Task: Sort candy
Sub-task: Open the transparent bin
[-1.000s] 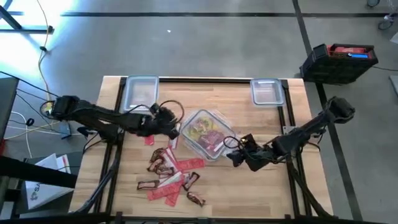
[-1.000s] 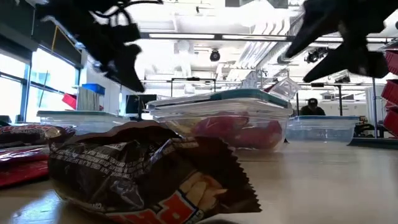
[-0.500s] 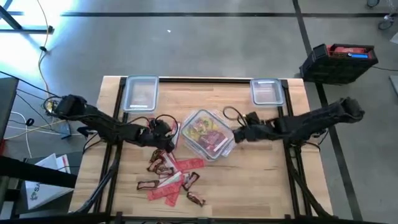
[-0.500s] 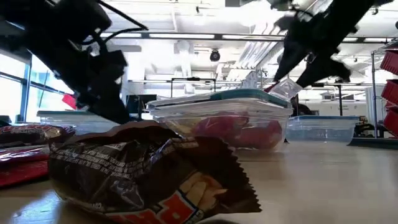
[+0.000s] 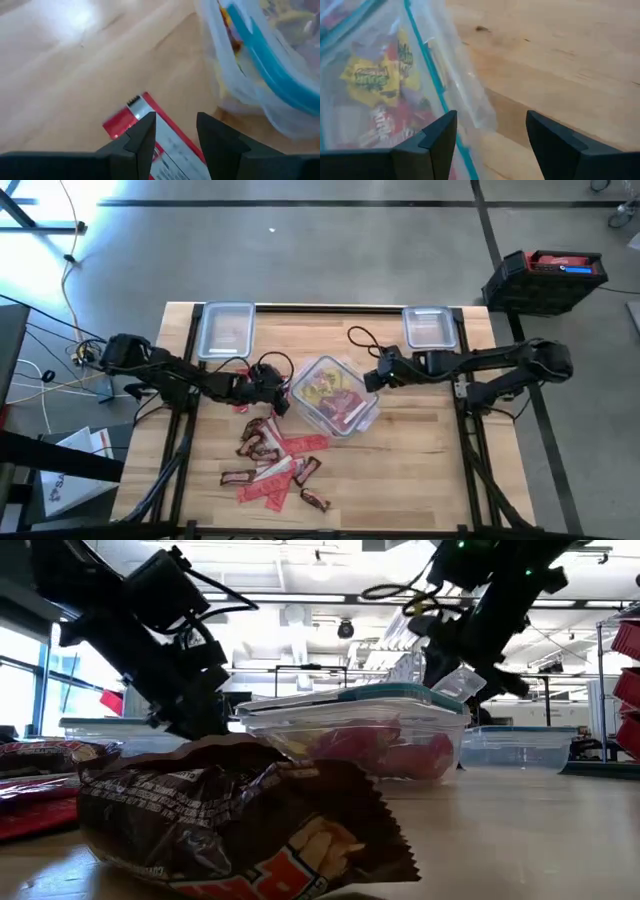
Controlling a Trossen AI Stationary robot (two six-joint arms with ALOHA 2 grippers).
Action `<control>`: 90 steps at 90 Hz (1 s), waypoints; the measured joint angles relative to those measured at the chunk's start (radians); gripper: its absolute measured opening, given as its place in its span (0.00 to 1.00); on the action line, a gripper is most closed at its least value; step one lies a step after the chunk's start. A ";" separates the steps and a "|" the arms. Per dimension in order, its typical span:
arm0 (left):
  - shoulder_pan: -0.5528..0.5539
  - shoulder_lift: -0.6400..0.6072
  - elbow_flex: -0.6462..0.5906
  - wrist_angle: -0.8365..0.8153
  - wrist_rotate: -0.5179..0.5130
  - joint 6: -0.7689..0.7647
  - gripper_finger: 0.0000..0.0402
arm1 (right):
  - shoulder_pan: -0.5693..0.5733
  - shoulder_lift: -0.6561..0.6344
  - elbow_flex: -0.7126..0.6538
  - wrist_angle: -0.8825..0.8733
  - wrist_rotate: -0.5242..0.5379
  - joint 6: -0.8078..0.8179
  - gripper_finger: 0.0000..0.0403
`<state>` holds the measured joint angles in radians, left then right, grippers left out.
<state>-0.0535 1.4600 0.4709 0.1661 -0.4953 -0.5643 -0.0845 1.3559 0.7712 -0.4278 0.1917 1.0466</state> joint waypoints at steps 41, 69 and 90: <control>0.067 0.006 0.000 0.197 0.007 0.078 0.31 | 0.176 0.010 0.000 0.007 0.020 0.079 0.52; 0.135 0.025 0.042 0.264 -0.025 0.185 0.31 | 0.201 0.010 0.000 -0.005 0.070 0.114 0.52; 0.194 0.152 0.133 0.285 0.012 0.302 0.31 | 0.251 0.010 0.000 -0.062 0.097 0.235 0.52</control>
<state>0.1401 1.6118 0.6038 0.4507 -0.4838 -0.2622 0.1669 1.3663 0.7712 -0.4895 0.2889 1.2811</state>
